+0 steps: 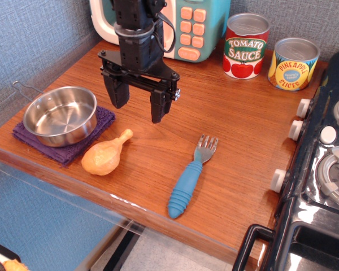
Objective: Place the pot on top of the purple cloth.
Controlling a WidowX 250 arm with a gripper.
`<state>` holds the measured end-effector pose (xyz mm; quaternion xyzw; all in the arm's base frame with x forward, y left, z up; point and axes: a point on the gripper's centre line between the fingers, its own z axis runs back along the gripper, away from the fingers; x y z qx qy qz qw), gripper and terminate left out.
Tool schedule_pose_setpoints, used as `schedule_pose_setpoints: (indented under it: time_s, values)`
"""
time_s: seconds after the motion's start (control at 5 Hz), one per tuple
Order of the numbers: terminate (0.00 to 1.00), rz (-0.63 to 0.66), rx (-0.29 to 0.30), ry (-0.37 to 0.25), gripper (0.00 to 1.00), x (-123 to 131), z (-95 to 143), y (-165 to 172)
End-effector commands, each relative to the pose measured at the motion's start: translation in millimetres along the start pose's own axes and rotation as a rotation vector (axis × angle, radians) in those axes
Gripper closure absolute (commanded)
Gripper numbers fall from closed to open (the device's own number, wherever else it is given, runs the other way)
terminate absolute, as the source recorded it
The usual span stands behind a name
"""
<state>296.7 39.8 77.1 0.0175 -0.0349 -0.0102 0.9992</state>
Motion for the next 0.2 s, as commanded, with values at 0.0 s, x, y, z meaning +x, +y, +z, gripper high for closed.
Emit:
schedule_pose_setpoints:
  time_s: [0.0]
  values:
    - [1.0, -0.001, 0.007, -0.033, 0.0, 5.8, 14.9, 5.0]
